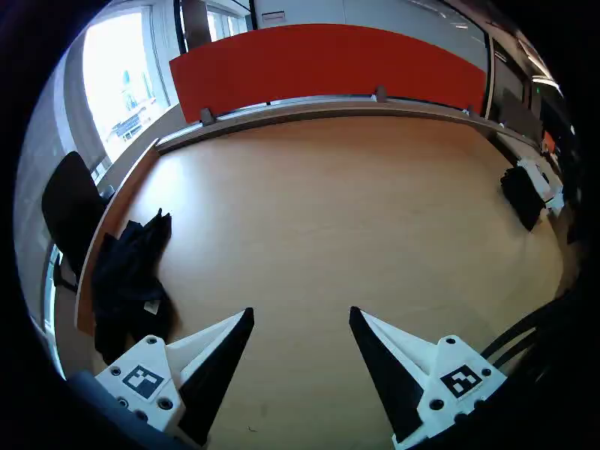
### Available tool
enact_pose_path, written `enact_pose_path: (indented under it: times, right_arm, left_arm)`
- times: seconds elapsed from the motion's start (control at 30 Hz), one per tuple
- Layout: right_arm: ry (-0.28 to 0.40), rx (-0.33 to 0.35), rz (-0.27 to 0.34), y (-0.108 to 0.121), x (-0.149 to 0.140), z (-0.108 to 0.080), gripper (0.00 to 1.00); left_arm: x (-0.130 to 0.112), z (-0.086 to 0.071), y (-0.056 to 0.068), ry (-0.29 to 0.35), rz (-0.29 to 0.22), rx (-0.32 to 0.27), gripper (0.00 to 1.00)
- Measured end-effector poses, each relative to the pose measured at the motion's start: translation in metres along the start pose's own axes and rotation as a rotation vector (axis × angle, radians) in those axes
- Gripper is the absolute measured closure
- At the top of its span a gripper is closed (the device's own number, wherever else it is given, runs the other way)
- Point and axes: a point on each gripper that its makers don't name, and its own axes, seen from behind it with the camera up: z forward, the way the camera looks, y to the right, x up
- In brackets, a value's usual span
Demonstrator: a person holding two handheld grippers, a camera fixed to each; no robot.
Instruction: Fold towel
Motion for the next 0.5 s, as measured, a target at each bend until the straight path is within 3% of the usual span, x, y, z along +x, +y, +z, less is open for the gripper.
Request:
enact_pose_path:
  times: [0.13,0.27,0.33,0.5]
  right_arm:
    - [0.006,0.001,0.003,-0.002,-0.001,-0.004,0.49]
    - [0.013,-0.01,0.009,-0.001,-0.002,-0.007,0.06]
    - [0.018,-0.013,0.016,-0.001,-0.002,-0.008,0.0]
    - [0.048,-0.009,0.038,-0.006,0.004,-0.012,0.0]
  left_arm:
    - [0.0,0.001,0.0,0.0,-0.004,0.001,0.06]
    - [0.0,0.001,0.001,0.0,-0.01,-0.001,0.06]
    - [0.0,0.001,0.001,0.001,-0.015,-0.003,0.06]
    - [0.0,0.001,0.001,0.003,-0.028,-0.005,0.06]
